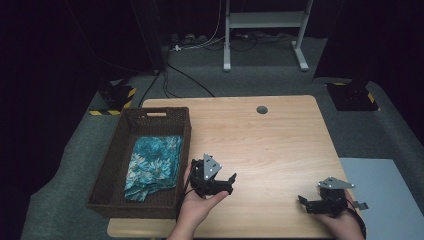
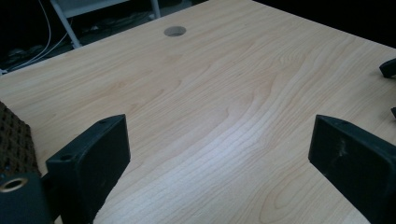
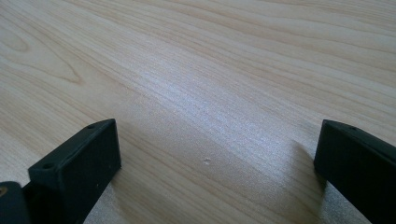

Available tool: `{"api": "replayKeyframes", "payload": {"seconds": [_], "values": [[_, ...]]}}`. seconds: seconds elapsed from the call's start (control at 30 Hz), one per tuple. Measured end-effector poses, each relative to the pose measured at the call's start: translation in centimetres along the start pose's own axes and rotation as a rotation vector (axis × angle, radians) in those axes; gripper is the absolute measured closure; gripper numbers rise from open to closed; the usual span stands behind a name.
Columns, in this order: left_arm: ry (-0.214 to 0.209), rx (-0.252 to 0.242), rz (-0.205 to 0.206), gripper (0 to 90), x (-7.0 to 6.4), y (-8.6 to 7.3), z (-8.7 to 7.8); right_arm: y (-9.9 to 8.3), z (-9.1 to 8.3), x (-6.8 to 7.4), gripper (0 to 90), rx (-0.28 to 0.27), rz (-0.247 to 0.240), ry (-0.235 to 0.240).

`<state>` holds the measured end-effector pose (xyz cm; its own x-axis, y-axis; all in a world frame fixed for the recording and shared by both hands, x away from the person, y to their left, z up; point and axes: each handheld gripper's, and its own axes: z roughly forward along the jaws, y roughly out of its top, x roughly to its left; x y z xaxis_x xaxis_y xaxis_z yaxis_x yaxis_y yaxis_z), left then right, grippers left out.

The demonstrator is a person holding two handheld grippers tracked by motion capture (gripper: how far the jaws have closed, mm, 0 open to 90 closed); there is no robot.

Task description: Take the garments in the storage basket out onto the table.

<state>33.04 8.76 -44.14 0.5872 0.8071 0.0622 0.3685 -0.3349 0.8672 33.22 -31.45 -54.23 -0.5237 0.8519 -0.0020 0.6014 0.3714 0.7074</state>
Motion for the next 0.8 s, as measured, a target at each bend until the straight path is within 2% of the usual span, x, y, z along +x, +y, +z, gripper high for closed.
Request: {"api": "replayKeyframes", "payload": {"seconds": [0.8], "values": [[0.033,-0.018,-0.024,5.9,1.4,0.4,-1.5,0.0,-0.1,0.0,2.6,-0.008,0.004,0.003]]}}
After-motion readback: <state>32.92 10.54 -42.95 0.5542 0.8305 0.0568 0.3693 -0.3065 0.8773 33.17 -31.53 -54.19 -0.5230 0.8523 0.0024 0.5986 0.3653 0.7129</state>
